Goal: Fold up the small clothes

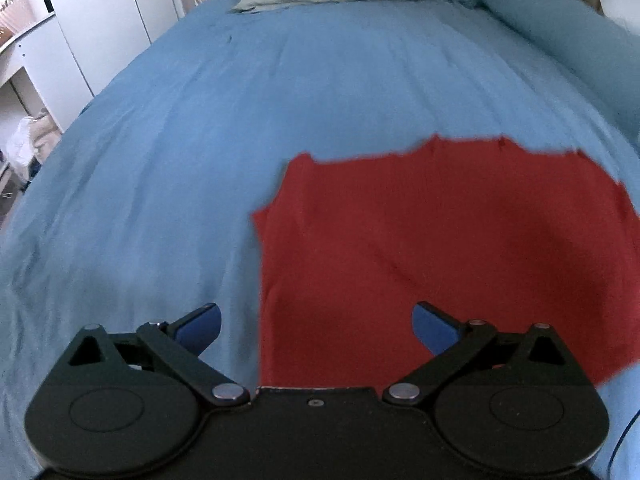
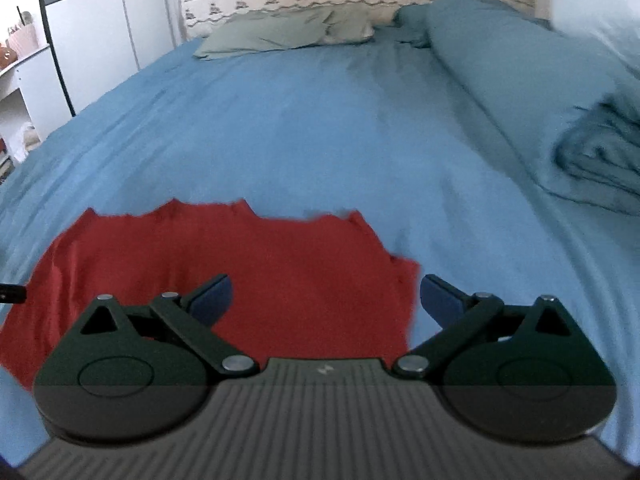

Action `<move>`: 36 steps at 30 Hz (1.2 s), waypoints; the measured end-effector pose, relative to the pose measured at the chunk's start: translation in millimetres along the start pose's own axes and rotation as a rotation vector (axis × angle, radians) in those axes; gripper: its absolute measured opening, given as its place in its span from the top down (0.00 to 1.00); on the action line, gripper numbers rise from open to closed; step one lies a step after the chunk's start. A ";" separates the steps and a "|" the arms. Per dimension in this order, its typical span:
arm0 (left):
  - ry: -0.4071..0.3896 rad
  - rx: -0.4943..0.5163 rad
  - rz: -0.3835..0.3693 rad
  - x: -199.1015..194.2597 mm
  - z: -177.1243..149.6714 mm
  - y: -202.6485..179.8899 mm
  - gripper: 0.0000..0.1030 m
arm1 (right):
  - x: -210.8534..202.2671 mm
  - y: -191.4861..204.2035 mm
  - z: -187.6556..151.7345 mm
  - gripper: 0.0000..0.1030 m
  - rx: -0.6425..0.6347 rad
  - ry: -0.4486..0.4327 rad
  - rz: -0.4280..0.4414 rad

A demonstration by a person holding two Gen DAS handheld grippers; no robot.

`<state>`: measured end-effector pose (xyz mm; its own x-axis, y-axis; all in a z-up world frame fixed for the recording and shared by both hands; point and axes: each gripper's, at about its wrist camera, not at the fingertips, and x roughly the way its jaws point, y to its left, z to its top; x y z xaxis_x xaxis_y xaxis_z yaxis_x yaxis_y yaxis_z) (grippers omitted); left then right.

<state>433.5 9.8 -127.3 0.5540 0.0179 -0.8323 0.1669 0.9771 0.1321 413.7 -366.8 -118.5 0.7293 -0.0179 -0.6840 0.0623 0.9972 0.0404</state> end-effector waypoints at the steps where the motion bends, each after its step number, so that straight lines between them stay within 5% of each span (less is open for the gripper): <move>1: 0.011 0.007 0.013 -0.5 -6.7 -0.9 0.00 | -9.9 -0.7 -7.9 0.00 0.008 -0.002 -0.017; 9: 0.121 0.000 0.121 35.0 -51.2 0.8 0.00 | -17.5 6.0 -83.7 0.00 -0.046 0.081 -0.190; 12: 0.130 -0.059 0.097 39.1 -56.6 11.1 0.00 | -6.3 -6.5 -102.7 0.00 -0.024 0.126 -0.283; 17: 0.154 -0.038 0.178 31.2 -50.5 9.6 0.00 | -11.4 -30.3 -116.8 0.00 0.027 0.157 -0.350; 21: 0.096 0.049 0.267 2.2 -40.1 -4.5 0.00 | -39.9 -35.1 -109.2 0.00 0.067 0.133 -0.361; 25: 0.002 0.109 0.161 -27.6 -12.6 -32.5 0.00 | -78.6 -37.4 -97.3 0.00 0.223 0.083 -0.156; 31: 0.015 0.087 -0.010 -3.5 25.6 -88.9 0.00 | -65.0 -11.5 -112.6 0.00 0.247 0.145 -0.071; 33: 0.017 0.089 -0.026 8.0 32.4 -105.5 0.00 | -49.6 -13.3 -119.3 0.11 0.325 0.176 -0.055; 36: 0.037 0.060 -0.057 26.2 36.6 -125.2 0.00 | -33.6 -21.4 -133.7 0.13 0.469 0.193 -0.044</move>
<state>457.0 -119.9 -145.9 0.5117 -0.0287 -0.8587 0.2463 0.9624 0.1146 296.8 -377.9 -193.7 0.5826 -0.0017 -0.8128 0.4216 0.8556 0.3004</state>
